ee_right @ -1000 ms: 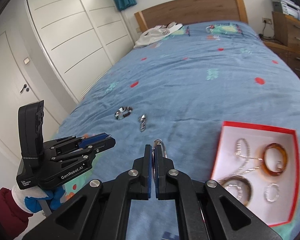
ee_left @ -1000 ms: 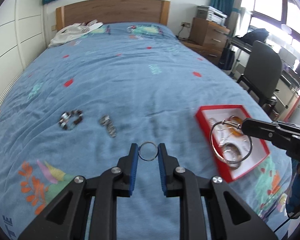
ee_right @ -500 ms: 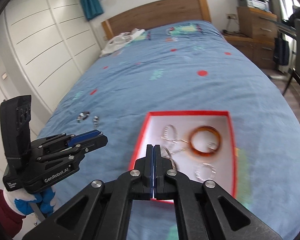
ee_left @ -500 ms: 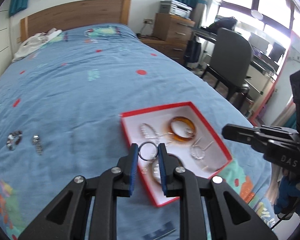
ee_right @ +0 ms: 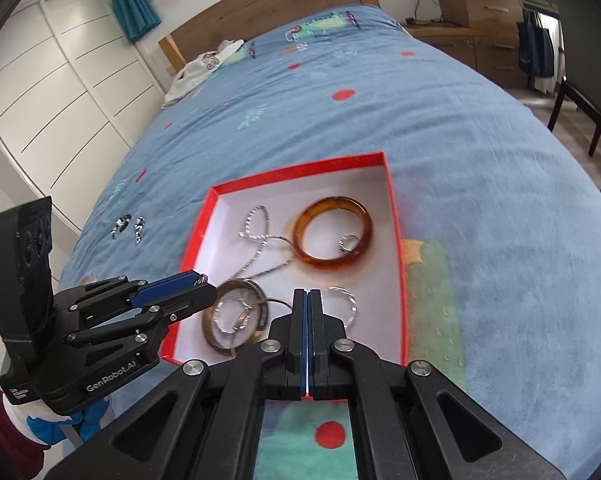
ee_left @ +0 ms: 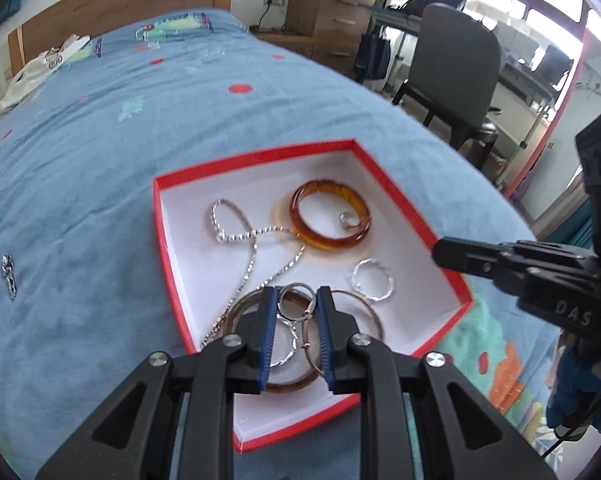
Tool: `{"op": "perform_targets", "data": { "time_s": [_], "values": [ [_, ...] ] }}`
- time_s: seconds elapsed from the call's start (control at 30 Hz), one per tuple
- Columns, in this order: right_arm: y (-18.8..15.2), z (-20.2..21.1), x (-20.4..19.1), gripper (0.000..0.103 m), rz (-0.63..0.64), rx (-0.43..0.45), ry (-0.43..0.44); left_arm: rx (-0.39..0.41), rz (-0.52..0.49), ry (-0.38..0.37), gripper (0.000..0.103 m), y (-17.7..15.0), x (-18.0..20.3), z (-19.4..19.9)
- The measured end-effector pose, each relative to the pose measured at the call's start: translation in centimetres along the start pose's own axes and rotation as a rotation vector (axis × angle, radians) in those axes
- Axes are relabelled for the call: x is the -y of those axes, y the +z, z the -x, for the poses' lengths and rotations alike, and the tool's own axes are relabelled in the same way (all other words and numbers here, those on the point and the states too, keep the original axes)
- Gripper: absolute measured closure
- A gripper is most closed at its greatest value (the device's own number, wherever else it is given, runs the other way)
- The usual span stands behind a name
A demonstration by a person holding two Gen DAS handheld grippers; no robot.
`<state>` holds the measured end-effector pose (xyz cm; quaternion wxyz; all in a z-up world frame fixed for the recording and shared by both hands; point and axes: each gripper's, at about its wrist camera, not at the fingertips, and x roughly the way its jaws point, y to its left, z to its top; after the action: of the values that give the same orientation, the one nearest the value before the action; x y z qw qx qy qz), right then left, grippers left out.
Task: Organize jewelry
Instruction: 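Carry the bangle and ring over the red box and lower them inside, then open both grippers to release the bangle and ring, then lift away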
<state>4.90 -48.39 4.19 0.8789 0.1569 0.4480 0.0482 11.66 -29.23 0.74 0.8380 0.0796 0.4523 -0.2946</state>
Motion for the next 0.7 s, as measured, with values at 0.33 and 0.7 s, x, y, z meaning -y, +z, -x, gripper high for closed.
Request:
{"op": "perform_targets", "data": {
  "time_s": [0.33,0.7],
  "values": [
    [-0.2,-1.0,2.4,0.103,-0.02,-0.015,0.013,-0.059,0.037,0.03,0.083,-0.7,-0.4,-3.3],
    [-0.5,-0.2,3.0,0.096,-0.03,0.003,0.0,-0.07,0.045,0.052,0.07,-0.8,-0.4,-2.1]
  ]
}}
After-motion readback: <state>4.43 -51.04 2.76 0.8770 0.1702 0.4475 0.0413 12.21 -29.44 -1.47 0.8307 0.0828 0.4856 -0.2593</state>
